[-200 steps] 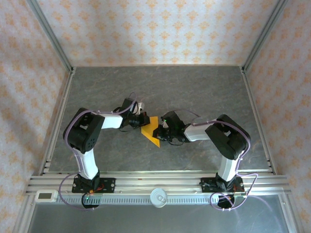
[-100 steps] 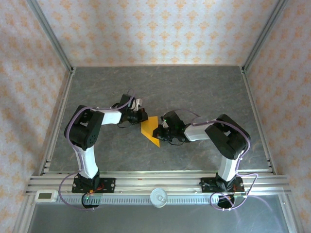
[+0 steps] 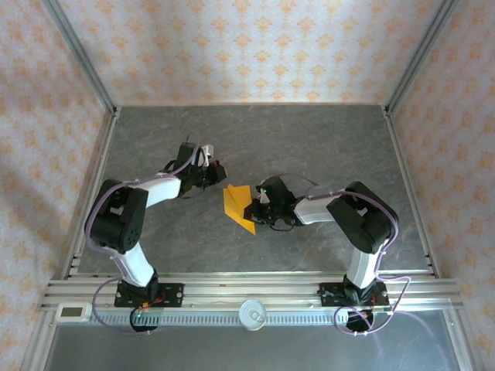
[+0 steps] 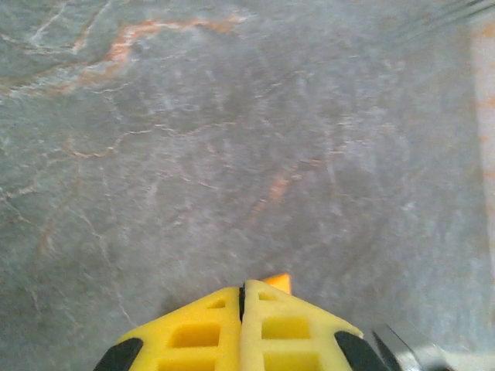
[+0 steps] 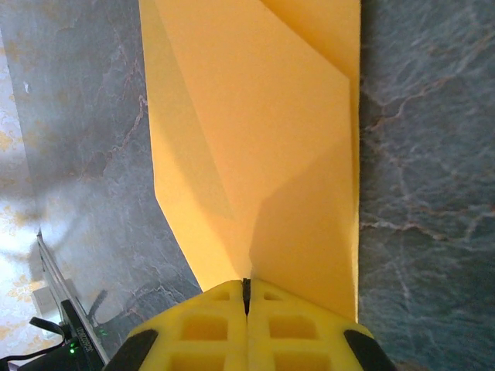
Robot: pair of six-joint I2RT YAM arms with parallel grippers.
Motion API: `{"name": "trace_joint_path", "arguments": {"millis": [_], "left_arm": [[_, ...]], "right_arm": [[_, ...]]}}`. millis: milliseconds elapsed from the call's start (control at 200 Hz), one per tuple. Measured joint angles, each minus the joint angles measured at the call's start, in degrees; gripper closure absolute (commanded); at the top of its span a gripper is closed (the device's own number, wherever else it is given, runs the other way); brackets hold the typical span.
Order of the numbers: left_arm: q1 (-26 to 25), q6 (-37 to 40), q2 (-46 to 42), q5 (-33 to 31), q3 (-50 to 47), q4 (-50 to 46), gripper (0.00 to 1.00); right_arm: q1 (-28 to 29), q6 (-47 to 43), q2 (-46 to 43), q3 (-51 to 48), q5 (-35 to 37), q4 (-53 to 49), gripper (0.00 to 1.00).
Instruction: Fold a paper plane with a square sheet of paper (pick it up from the middle)
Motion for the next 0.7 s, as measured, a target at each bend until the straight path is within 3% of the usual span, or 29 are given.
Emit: {"name": "trace_joint_path", "arguments": {"millis": [315, 701], "left_arm": [[-7.1, -2.1, 0.8, 5.8, -5.8, 4.8, 0.99], [-3.2, -1.0, 9.2, 7.0, -1.7, 3.2, 1.0]], "right_arm": [[0.0, 0.0, 0.0, 0.0, -0.1, 0.0, 1.0], [-0.1, 0.0, 0.0, -0.3, -0.1, 0.6, 1.0]]}}
